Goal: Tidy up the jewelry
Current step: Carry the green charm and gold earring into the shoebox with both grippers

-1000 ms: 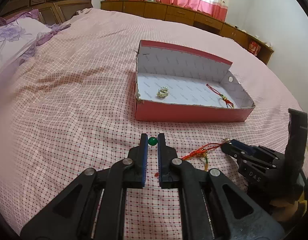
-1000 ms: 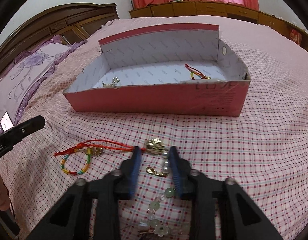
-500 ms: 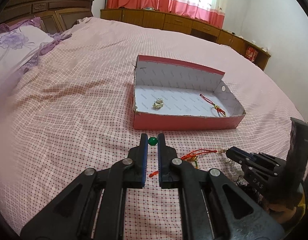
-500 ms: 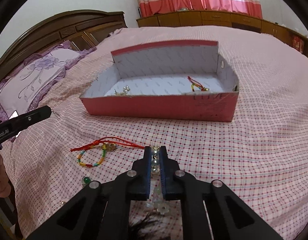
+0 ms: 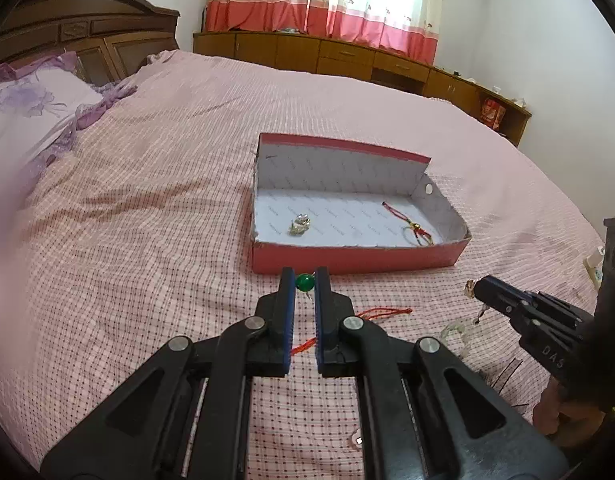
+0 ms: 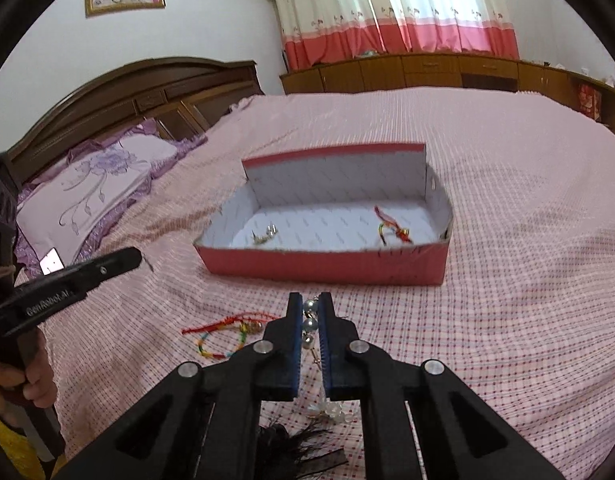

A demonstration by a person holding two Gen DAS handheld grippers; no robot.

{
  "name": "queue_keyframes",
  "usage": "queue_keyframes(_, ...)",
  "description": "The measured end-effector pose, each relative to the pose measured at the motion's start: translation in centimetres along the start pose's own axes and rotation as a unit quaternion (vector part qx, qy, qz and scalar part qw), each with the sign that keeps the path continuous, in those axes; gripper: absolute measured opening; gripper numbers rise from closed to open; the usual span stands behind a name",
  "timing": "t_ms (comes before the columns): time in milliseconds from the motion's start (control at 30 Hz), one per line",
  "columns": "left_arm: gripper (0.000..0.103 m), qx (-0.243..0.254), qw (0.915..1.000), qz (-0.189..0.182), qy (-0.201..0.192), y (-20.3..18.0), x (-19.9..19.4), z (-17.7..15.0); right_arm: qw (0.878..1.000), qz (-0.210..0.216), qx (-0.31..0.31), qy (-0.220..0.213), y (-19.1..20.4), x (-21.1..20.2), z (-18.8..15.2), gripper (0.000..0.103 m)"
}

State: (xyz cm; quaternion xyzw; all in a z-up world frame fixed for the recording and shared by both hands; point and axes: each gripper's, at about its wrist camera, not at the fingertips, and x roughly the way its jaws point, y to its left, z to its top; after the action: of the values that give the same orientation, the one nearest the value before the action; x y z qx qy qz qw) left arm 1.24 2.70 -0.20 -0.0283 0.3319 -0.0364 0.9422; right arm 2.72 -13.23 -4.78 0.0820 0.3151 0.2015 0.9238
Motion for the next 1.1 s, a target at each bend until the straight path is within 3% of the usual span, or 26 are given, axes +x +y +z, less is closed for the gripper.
queue_keyframes(567,0.0,0.018,0.999,-0.004,-0.041,-1.1,0.7,3.6,0.998,-0.01,-0.018,-0.058,0.4,-1.1,4.7,0.009)
queue_keyframes(1100,0.0,0.018,0.9975,0.007,-0.068,-1.3,5.4,7.0,0.995,-0.046,-0.01,-0.09,-2.3,3.8,9.1,0.009)
